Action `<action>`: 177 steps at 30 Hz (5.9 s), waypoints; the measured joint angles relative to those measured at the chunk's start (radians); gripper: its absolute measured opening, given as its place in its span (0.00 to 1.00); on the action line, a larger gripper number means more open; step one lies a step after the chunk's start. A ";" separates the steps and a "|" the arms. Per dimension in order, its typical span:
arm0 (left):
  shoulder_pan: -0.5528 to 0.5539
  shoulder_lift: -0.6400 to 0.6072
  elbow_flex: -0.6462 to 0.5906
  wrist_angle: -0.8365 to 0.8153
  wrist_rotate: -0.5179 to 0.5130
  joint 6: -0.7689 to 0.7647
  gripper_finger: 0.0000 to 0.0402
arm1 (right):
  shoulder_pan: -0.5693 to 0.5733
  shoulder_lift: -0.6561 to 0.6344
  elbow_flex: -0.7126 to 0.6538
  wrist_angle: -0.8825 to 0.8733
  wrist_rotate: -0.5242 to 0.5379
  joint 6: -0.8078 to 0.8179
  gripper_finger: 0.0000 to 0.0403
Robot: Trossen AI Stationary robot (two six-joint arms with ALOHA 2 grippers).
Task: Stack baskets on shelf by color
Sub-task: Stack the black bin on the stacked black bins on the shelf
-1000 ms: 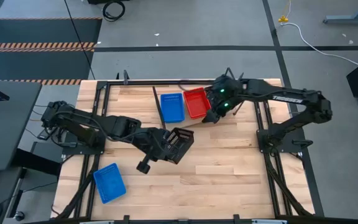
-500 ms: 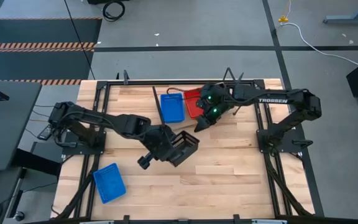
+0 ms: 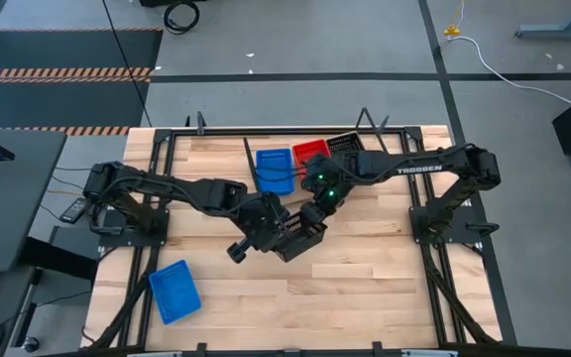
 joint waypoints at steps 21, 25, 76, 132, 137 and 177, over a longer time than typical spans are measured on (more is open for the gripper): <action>-0.032 -0.005 0.001 -0.019 -0.011 -0.007 0.01 | -0.024 -0.071 0.053 -0.129 0.103 -0.045 0.43; -0.032 -0.005 0.001 -0.004 -0.014 -0.006 0.01 | -0.021 -0.071 0.053 -0.133 0.110 -0.045 0.43; 0.012 -0.007 0.545 -0.202 -0.487 -0.656 0.37 | -0.426 -0.151 0.053 -0.382 0.528 -1.394 0.01; -0.046 -0.006 0.567 -0.206 -0.606 -0.969 0.29 | -0.718 -0.022 0.053 -0.127 0.408 -1.912 0.39; -0.046 -0.006 0.567 -0.206 -0.606 -0.969 0.29 | -0.718 -0.022 0.053 -0.145 0.381 -1.873 0.42; -0.036 -0.006 0.567 -0.214 -0.607 -0.994 0.29 | -0.686 -0.025 -0.120 0.188 0.545 -1.873 0.38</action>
